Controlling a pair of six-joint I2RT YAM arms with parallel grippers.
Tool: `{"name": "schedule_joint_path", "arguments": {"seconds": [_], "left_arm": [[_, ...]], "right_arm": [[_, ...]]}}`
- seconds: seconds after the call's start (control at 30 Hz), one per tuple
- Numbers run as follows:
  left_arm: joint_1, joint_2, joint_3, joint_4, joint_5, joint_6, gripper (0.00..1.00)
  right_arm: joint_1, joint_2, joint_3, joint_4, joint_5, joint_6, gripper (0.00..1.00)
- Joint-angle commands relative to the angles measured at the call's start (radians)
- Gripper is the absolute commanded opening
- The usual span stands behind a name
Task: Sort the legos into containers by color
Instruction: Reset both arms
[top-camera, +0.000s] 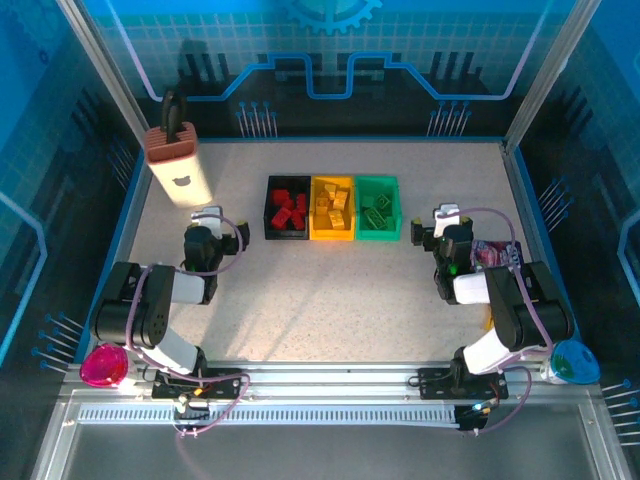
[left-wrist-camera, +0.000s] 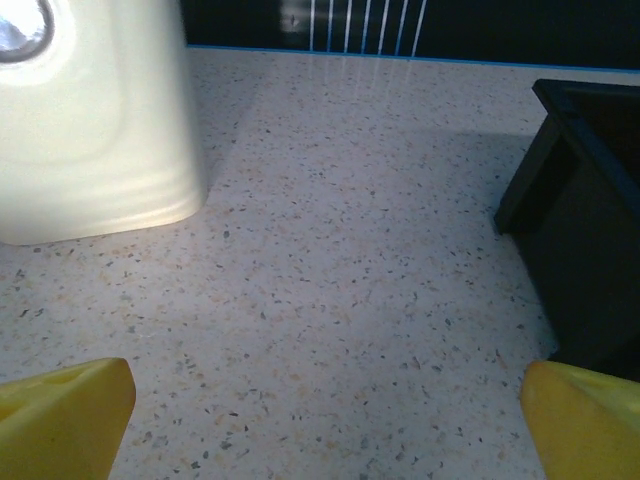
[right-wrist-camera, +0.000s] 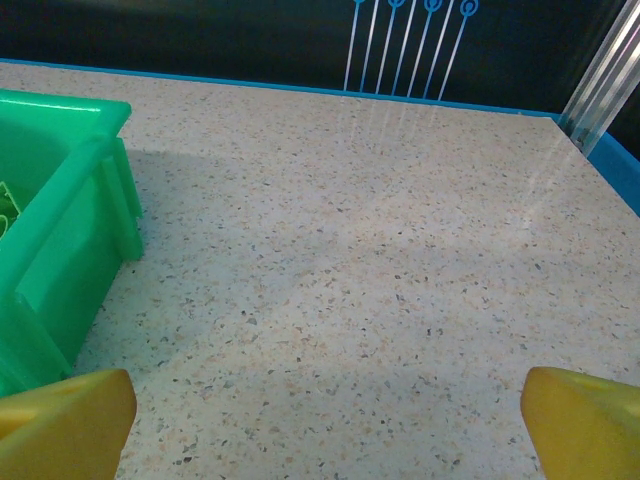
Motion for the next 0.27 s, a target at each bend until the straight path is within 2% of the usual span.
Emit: {"name": "schedule_joint_path", "arguments": {"seconds": [0.0, 0.23], "left_arm": [[-0.002, -0.014, 0.023, -0.009, 0.041, 0.005, 0.99], [0.007, -0.013, 0.024, -0.010, 0.059, 0.002, 0.99]], "right_arm": [[0.002, -0.007, -0.001, 0.003, -0.008, 0.015, 1.00], [0.002, -0.007, -0.001, 0.001, -0.007, 0.016, 1.00]]}}
